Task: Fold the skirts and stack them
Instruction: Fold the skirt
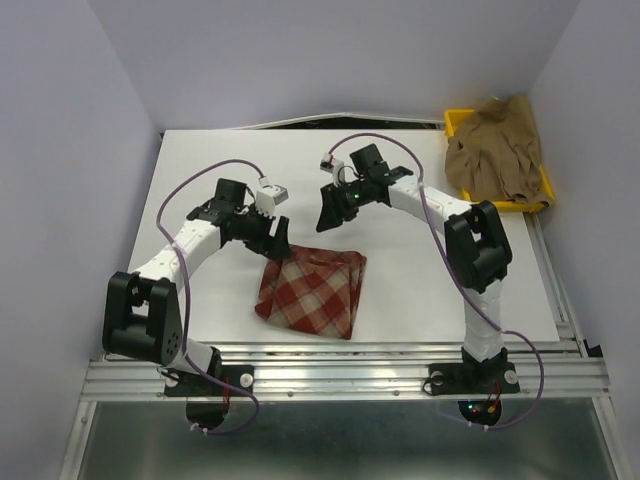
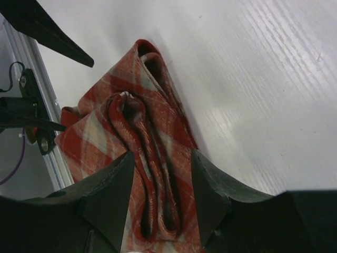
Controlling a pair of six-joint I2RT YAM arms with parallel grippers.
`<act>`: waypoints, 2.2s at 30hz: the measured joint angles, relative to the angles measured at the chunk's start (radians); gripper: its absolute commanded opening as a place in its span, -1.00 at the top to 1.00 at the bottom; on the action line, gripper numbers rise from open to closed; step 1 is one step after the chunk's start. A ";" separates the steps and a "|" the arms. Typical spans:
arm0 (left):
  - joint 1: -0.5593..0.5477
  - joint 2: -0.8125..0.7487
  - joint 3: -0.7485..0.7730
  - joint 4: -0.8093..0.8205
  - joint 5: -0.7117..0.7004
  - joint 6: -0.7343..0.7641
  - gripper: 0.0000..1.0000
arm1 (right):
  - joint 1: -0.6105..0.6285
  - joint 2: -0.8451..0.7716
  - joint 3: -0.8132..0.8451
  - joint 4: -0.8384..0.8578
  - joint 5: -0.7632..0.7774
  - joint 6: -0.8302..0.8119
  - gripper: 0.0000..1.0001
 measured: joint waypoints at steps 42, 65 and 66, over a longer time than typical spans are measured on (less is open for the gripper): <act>0.005 0.204 -0.032 0.159 0.159 -0.179 1.00 | 0.044 0.171 -0.041 0.031 -0.049 -0.073 0.25; 0.005 0.366 0.015 0.315 0.122 -0.285 1.00 | 0.058 0.157 -0.048 0.028 0.048 -0.086 0.10; 0.005 0.372 0.021 0.320 0.123 -0.289 1.00 | 0.055 0.151 -0.047 0.027 0.070 -0.084 0.04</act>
